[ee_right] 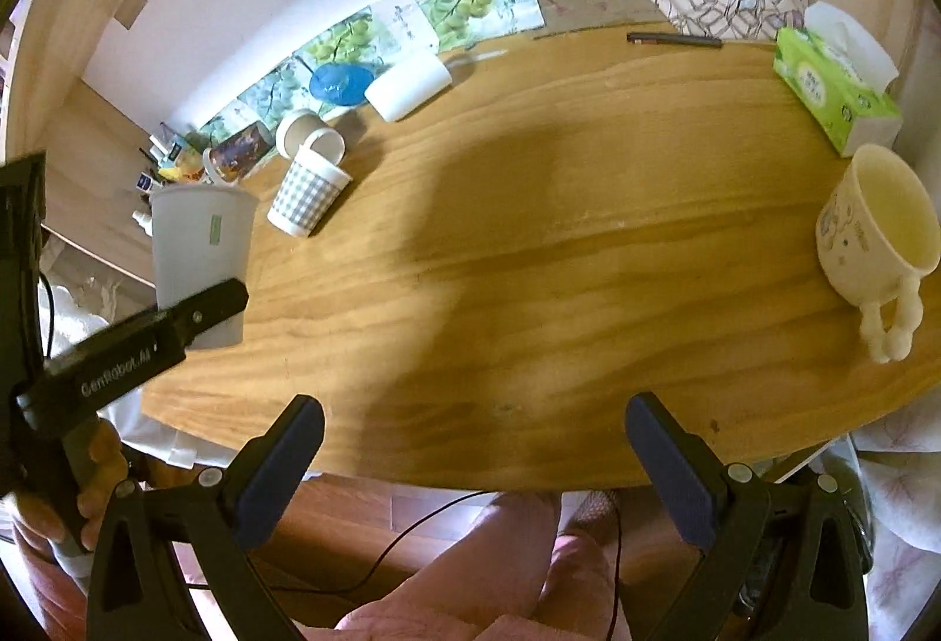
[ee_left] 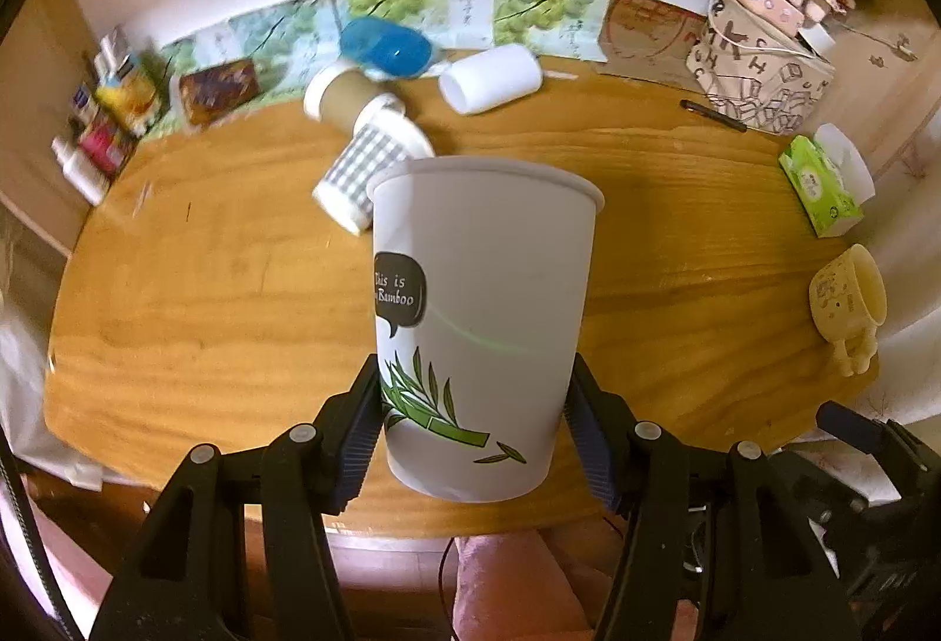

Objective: Flip cup upright
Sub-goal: 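Lift the panda cup with the left gripper and carry it toward the right gripper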

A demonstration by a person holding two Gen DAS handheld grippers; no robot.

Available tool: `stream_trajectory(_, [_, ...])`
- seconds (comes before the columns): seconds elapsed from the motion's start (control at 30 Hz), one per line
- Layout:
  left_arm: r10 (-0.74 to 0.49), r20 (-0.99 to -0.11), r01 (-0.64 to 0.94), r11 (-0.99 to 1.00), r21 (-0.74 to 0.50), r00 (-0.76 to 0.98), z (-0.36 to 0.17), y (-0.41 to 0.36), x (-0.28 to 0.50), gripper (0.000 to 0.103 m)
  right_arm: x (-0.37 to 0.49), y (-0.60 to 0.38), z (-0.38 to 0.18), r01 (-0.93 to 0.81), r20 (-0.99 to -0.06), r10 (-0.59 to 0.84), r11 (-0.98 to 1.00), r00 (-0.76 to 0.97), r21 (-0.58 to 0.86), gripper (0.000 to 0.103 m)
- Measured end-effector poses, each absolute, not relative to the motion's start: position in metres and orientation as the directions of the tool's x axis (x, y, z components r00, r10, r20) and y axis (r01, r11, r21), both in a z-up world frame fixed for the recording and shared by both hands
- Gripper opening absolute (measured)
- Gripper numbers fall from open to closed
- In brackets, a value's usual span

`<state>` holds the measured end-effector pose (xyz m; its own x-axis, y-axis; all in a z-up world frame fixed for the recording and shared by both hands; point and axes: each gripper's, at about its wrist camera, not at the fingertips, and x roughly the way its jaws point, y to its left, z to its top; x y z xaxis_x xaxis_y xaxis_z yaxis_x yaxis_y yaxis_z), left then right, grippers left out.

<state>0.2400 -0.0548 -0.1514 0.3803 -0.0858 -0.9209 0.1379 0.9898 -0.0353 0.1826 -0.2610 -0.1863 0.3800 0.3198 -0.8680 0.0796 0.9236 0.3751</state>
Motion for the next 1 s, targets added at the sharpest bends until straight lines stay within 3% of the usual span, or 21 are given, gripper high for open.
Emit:
stream_trajectory(0.5, [-0.127,-0.907,0.011,0.991,-0.133,0.401,-0.198,-0.03,0.222,0.062,0.192,-0.262,-0.208,0.022,-0.905,0.312,0.943,0.288,0.332,0.103])
stream_trajectory(1.0, [-0.103,-0.931,0.008,0.994,-0.107,0.35,-0.23,-0.043,0.222,0.063,0.201,-0.264,-0.224,-0.015,-0.922,0.312,0.948,0.231,0.317,0.103])
